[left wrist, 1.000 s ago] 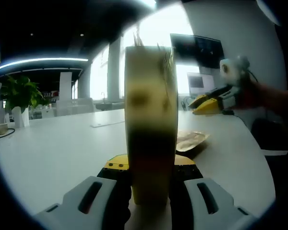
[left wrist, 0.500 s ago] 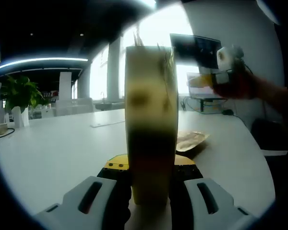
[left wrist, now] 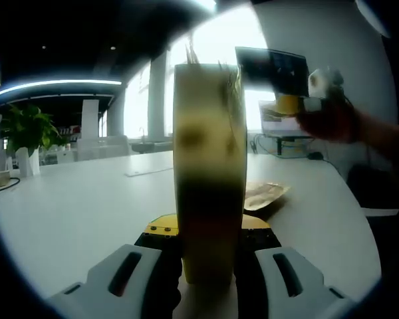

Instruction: Extract single mask from mask box in order stack masks on table

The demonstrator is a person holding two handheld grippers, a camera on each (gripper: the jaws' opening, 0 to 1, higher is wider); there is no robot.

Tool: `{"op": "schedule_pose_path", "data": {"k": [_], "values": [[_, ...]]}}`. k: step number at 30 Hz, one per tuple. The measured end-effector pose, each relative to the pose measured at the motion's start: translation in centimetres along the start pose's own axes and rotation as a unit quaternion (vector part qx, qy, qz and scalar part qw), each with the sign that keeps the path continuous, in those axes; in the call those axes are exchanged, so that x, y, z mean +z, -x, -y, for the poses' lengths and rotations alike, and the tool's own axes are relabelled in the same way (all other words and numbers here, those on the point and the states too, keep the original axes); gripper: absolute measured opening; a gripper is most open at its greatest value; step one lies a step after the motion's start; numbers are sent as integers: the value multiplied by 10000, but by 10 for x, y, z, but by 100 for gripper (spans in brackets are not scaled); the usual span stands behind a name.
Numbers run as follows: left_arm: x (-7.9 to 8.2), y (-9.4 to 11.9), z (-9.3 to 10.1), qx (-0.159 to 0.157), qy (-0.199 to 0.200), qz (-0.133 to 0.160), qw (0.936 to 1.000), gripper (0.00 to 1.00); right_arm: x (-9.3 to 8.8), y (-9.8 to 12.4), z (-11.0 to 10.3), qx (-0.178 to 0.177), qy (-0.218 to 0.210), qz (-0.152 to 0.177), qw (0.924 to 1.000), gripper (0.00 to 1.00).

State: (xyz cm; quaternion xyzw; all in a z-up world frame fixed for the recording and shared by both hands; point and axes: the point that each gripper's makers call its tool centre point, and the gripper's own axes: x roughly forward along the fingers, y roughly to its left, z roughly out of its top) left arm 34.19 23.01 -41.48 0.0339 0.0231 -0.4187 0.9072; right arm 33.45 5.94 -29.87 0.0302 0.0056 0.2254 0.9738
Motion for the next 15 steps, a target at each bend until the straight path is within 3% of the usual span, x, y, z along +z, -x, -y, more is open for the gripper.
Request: {"op": "schedule_pose_path", "data": {"k": [3,12,15], "values": [[0,0,0,0,4,0,10000,20,5,3,1,77,-234,162,9996,16],[0,0,1,8,5,-4,10000,20,22,7,-7,195,287,329,9989,16],[0,0,1,0,0,-6,10000,20,29,7,-22,530,543,413,9963,16]]}}
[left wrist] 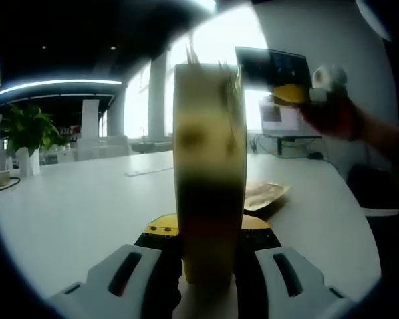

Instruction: Extract single mask from mask box in order stack masks on table

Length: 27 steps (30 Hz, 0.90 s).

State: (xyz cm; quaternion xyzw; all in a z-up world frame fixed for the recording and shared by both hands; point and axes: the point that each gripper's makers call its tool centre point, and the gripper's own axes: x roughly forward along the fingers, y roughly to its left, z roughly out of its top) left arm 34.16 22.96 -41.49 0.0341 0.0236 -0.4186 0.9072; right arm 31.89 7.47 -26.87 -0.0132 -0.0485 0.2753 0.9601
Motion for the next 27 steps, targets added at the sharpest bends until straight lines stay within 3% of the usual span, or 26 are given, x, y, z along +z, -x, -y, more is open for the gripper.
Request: {"op": "schedule_pose_path", "data": {"k": [9,18,23,27], "values": [[0,0,0,6,-7,-3,10000,20,17,-6,-4,192,396,9,9990,16],[0,0,0,3,-17,1,10000,20,26,-13,-8,387,1198,-195,9918,16],[0,0,-1,0,-18,2,10000,20,36,-16,-13,510,1170,-121,9917,15],[-1,0,-1,1,-19,3,10000,20,39,-20,-13,527,1450,-201,9878,14]]}}
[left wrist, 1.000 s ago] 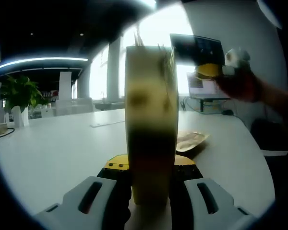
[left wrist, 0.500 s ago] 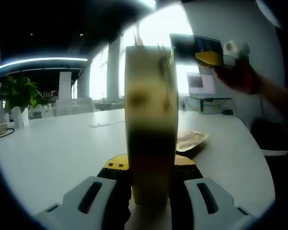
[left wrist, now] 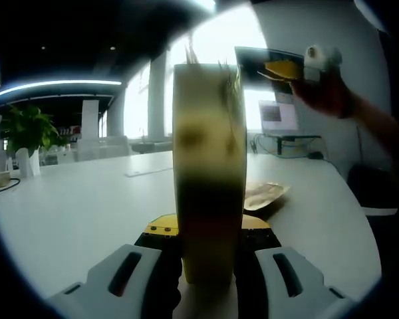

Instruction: Extract single mask from mask box in order stack masks on table

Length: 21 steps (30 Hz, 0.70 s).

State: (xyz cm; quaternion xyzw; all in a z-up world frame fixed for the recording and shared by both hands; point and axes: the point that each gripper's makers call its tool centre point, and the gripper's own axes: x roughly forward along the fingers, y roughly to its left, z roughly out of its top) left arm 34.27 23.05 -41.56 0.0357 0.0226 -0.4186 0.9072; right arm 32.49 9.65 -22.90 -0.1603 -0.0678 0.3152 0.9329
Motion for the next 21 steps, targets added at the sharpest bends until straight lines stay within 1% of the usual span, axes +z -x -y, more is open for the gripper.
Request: {"op": "schedule_pose_path", "data": {"k": [2,4,8,11,17,18,21], "values": [[0,0,0,-1,-1,0,10000,20,1,-3,-1,64,165,-70,9998,14],[0,0,0,-2,-1,1,10000,20,1,-6,-4,200,420,-184,9988,14],[0,0,0,0,-2,2,10000,20,1,-15,-12,373,883,-448,9944,14],[0,0,0,4,-6,2,10000,20,2,-18,-20,530,1018,-515,9921,14],[0,0,0,6,-14,4,10000,20,3,-21,-25,739,1336,-666,9860,14],[0,0,0,6,-15,4,10000,20,3,-22,-25,780,1384,-695,9848,14],[0,0,0,4,-13,5,10000,20,0,-25,-26,937,1685,-886,9772,14]]}}
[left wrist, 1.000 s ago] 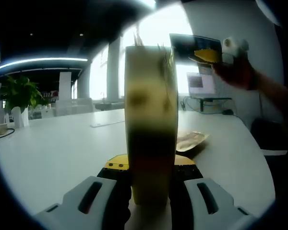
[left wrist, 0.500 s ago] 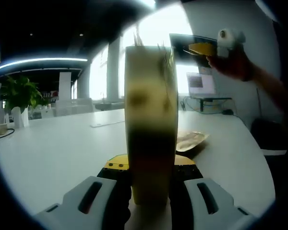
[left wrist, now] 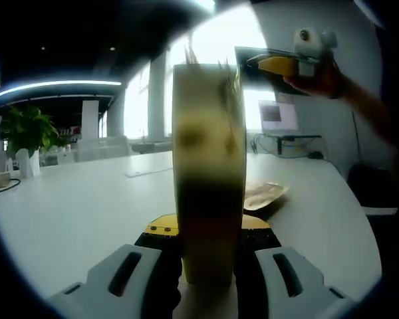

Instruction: Extract single mask from mask box in order stack masks on table

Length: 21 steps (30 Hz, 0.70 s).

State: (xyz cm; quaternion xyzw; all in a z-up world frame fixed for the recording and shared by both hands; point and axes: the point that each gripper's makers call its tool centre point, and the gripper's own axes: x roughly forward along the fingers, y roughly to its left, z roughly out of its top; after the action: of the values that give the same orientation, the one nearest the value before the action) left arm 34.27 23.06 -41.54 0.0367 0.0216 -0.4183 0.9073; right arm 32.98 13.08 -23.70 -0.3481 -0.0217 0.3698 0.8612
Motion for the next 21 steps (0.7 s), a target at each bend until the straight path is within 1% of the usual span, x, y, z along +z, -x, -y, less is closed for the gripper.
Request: {"op": "schedule_pose_path", "data": {"k": [2,5,6,10,16,21], "values": [[0,0,0,2,-2,0,10000,20,1,-2,-1,114,262,-99,9995,15],[0,0,0,5,-6,0,10000,20,6,-4,-5,303,445,-123,9985,15],[0,0,0,5,-7,0,10000,20,7,-5,-6,387,575,-162,9975,15],[-1,0,-1,7,-11,-1,10000,20,13,-8,-5,556,852,-233,9945,15],[0,0,0,10,-18,-2,10000,20,24,-12,-6,876,1166,-285,9889,15],[0,1,0,10,-19,-1,10000,20,28,-16,-8,1118,1358,-342,9838,15]]}}
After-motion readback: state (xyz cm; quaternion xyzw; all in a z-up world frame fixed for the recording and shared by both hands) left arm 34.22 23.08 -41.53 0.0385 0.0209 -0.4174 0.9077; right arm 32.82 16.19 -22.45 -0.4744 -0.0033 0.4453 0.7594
